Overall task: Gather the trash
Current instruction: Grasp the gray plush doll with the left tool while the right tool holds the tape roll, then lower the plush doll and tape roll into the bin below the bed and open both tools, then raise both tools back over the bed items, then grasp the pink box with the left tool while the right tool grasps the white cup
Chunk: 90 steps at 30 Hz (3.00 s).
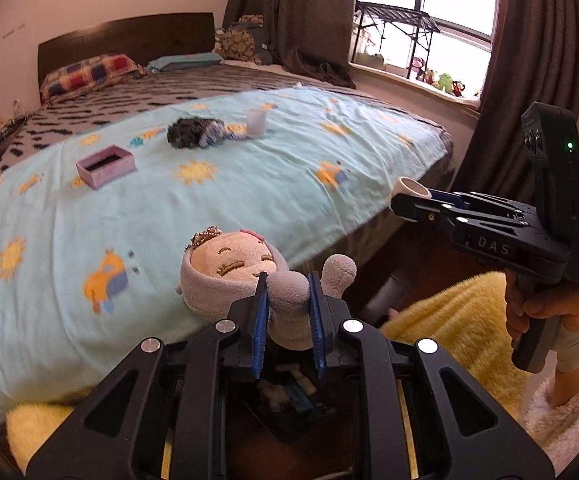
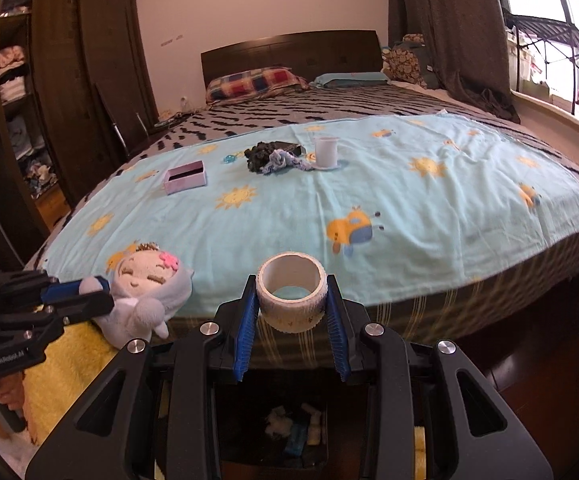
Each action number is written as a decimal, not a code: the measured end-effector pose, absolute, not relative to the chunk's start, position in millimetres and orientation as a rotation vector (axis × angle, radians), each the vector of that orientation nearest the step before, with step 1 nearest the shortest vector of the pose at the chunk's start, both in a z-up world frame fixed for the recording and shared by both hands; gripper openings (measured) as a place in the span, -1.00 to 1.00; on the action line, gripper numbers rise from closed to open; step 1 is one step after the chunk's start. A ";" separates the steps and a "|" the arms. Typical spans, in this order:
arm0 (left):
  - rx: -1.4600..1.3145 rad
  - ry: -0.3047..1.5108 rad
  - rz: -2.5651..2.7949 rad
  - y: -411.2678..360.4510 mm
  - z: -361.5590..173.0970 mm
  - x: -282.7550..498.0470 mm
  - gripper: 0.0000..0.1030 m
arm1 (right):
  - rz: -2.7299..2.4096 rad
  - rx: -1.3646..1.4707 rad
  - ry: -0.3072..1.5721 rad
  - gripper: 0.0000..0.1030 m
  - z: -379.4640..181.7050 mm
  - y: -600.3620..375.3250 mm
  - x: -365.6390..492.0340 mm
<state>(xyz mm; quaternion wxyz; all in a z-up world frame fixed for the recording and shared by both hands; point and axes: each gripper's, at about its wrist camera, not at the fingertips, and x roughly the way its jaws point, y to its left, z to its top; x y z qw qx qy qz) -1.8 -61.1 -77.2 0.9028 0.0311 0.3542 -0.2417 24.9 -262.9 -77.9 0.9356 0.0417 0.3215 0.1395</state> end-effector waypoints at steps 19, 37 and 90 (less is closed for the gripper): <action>0.060 1.060 -0.512 -77.4 -199.7 17.3 -0.66 | 0.289 0.149 0.974 -0.35 -196.2 -246.5 26.2; -0.005 1.251 -0.437 -73.1 -282.9 54.2 -0.65 | 0.272 0.181 1.163 -0.33 -275.8 -224.6 56.9; -0.003 0.740 -0.054 54.3 -64.6 176.2 0.45 | 0.152 0.071 0.698 0.52 -82.1 -232.8 226.8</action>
